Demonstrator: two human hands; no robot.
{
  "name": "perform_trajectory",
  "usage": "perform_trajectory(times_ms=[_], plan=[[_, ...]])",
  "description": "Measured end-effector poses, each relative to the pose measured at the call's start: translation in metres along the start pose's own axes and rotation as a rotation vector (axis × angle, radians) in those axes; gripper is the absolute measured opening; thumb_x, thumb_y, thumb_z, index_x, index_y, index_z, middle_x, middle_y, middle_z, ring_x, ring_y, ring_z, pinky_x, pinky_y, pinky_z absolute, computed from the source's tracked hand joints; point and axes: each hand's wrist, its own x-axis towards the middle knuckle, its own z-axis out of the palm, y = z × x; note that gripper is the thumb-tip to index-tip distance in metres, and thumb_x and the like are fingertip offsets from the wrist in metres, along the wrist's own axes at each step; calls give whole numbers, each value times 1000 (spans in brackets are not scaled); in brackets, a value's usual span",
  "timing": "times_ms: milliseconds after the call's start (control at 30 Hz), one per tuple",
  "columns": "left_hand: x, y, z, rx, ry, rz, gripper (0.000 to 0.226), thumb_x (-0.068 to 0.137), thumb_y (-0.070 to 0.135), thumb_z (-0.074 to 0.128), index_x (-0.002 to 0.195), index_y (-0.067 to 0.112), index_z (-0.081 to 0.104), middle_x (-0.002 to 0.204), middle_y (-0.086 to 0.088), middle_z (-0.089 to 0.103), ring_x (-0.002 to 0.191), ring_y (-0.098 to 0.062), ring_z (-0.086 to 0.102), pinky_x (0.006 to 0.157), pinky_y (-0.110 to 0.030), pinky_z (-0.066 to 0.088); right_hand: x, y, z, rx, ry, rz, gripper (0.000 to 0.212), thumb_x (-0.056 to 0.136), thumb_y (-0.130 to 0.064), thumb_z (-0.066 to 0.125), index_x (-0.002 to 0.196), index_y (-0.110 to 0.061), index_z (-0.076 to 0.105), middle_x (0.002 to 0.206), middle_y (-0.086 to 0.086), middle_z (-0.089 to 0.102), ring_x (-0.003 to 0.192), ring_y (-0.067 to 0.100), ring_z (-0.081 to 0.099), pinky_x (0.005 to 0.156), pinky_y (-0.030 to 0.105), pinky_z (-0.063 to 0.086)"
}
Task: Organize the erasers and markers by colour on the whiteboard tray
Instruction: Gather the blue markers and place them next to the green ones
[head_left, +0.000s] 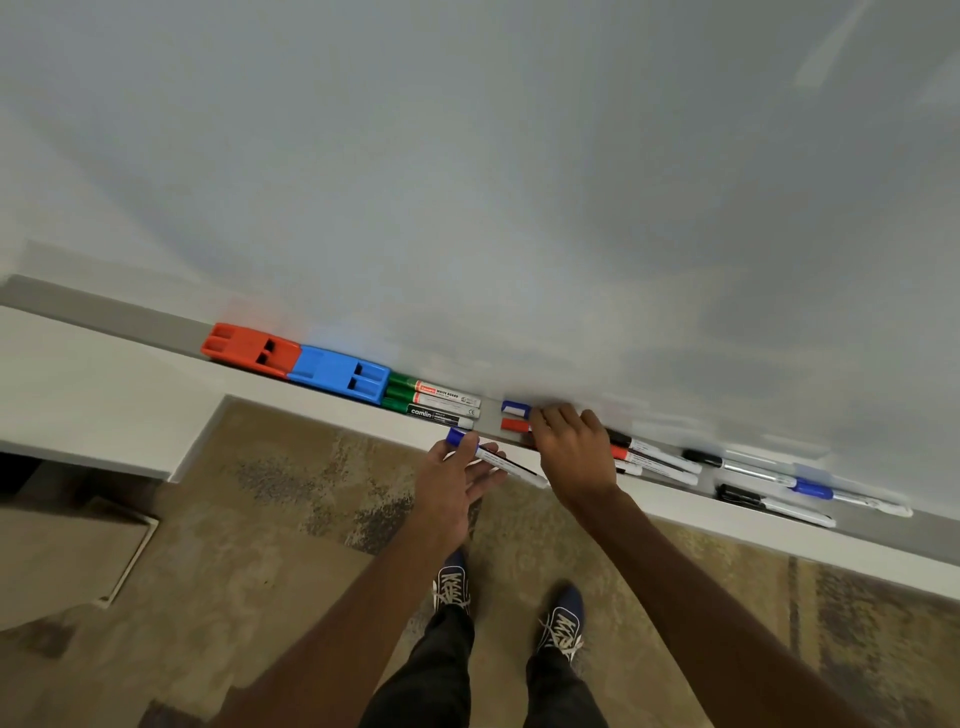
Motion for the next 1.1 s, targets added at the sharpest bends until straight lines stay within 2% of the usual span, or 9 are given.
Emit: perform_trajectory(times_ms=[167, 367, 500, 600, 733, 900, 1000, 1100], plan=[[2, 2, -4, -2, 15, -2, 32, 99, 17, 59, 126, 1, 56, 112, -22, 72, 103, -35, 72, 90, -50, 58, 22, -18, -1, -90, 11, -72, 16, 70, -11, 80, 83, -7, 72, 77, 10, 71, 71, 28, 67, 61, 35, 54], [5, 6, -11, -21, 14, -6, 33, 98, 15, 59, 128, 2, 54, 111, -21, 73, 100, -33, 73, 91, -50, 58, 30, -32, -2, -136, -46, -43, 11, 68, -7, 77, 76, -10, 71, 77, 8, 68, 69, 26, 66, 57, 34, 52], [6, 7, -15, -29, 18, -14, 32, 98, 14, 60, 127, 1, 55, 109, -21, 74, 98, -34, 74, 85, -46, 61, 30, -33, -2, -140, -80, -55, 9, 74, -12, 75, 81, -13, 70, 80, 7, 69, 74, 25, 66, 61, 34, 52], [5, 8, -16, -34, 15, -21, 33, 98, 13, 61, 128, 1, 54, 110, -22, 74, 98, -34, 74, 80, -44, 62, 30, -32, -5, -154, -88, -72, 11, 72, -14, 76, 80, -15, 69, 79, 4, 70, 74, 24, 66, 59, 33, 52], [4, 8, -16, -40, 3, -28, 35, 98, 13, 60, 130, 2, 52, 110, -23, 73, 98, -35, 74, 74, -41, 63, 32, -30, -11, -166, -95, -115, 27, 53, -8, 82, 76, -17, 69, 72, 2, 70, 68, 21, 67, 53, 28, 50], [5, 10, -15, -54, -13, -37, 30, 98, 13, 60, 126, 2, 54, 106, -22, 74, 92, -32, 76, 65, -36, 62, 32, -25, -11, -116, -3, -209, 28, 53, -9, 85, 74, -16, 68, 70, 2, 67, 67, 20, 65, 48, 28, 49], [7, 7, -12, -42, -48, -28, 24, 100, 18, 56, 118, 3, 57, 105, -22, 74, 92, -27, 76, 67, -37, 62, 29, -21, -15, 0, 132, -243, 29, 54, -2, 82, 78, -11, 68, 71, 4, 65, 68, 23, 64, 47, 30, 48], [7, 5, -4, -62, -98, 7, 26, 103, 23, 49, 123, 7, 57, 100, -13, 76, 93, -22, 75, 76, -39, 61, 22, -24, -20, 188, 143, -234, 34, 57, -8, 84, 87, -11, 69, 79, 5, 67, 75, 25, 63, 51, 33, 50]])
